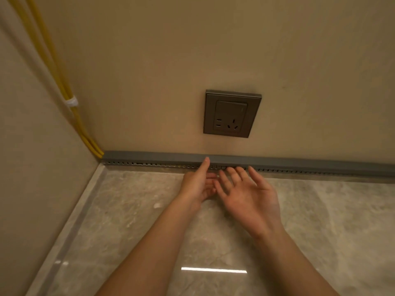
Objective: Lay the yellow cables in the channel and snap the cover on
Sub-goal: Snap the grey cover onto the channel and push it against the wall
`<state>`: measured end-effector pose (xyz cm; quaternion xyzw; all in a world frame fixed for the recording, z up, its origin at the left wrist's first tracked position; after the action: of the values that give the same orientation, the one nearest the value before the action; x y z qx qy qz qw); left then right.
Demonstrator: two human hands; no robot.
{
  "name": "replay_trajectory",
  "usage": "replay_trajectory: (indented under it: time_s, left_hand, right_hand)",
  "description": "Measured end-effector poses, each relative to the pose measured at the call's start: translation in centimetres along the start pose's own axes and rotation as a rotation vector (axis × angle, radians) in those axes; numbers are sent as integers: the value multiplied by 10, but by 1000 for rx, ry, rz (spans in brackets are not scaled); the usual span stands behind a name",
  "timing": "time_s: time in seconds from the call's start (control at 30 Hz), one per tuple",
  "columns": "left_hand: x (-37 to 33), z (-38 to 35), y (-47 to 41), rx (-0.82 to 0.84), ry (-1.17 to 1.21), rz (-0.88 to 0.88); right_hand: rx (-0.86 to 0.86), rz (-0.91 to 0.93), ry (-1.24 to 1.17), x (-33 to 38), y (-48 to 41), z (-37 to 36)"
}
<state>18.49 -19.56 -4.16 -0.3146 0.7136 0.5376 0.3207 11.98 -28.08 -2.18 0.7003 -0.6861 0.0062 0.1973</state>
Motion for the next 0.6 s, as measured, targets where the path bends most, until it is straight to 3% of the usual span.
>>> replay_trajectory:
  time_s: [0.17, 0.4, 0.6]
  left_hand:
    - [2, -9, -7, -123, -46, -78]
    - [-9, -17, -2, -118, 153, -43]
    - [-9, -20, 1, -46, 208, 47]
  right_hand:
    - [30, -28, 15, 2, -1, -2]
    - [74, -48, -10, 5, 0, -2]
    - [-153, -105, 275, 40, 6, 30]
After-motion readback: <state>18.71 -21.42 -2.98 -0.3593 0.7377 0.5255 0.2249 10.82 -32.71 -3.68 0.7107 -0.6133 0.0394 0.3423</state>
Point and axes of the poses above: each hand's wrist, its own y-axis away from the middle knuckle, its own z-axis out of the back of the hand, x = y × z, the point moved 4 cm from there along -y, towards the middle knuckle
